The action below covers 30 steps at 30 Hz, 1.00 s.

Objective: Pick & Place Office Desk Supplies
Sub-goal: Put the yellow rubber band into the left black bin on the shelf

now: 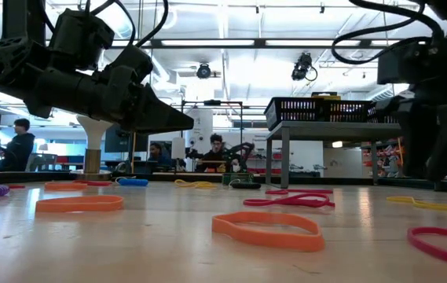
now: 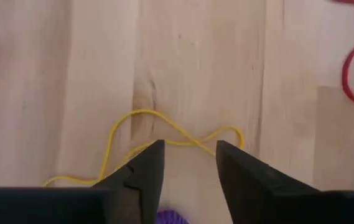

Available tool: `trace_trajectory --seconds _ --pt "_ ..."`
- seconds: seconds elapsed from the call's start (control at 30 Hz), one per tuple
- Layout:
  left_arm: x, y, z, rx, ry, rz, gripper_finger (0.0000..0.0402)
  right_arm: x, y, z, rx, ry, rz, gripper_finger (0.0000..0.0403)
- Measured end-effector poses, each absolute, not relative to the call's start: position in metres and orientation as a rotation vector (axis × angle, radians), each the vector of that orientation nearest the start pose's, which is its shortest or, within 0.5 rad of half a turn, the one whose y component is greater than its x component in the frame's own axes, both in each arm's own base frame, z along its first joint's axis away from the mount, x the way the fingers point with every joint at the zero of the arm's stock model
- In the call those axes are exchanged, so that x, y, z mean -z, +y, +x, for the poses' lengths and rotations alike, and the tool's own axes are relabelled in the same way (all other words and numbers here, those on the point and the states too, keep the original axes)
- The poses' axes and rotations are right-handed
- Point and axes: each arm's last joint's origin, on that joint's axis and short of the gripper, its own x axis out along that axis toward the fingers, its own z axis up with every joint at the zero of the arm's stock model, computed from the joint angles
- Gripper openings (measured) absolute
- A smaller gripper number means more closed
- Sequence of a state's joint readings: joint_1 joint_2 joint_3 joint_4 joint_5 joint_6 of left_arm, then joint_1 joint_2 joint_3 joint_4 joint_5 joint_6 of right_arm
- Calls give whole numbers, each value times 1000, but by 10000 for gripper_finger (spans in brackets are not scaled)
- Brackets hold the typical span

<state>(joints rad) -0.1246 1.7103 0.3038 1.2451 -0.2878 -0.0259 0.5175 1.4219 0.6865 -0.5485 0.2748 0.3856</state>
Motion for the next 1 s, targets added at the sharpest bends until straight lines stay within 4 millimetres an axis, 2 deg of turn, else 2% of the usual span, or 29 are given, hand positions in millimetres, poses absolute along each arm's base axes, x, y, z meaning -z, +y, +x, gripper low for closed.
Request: trace_trajectory --seconds 0.13,0.33,0.43,0.77,1.0 --pt "-118 -23 249 -166 157 -1 119 -153 108 203 34 1202 -105 175" --pt "-118 -23 249 -165 156 -1 119 -152 110 202 181 1234 239 202" --pt "-118 -23 249 -165 155 -1 119 -152 115 198 196 1261 328 203" --pt "-118 -23 249 -166 155 -1 119 -151 122 193 248 1241 310 203" --pt "-118 -23 249 -166 154 -1 119 -130 128 202 209 1289 237 203"
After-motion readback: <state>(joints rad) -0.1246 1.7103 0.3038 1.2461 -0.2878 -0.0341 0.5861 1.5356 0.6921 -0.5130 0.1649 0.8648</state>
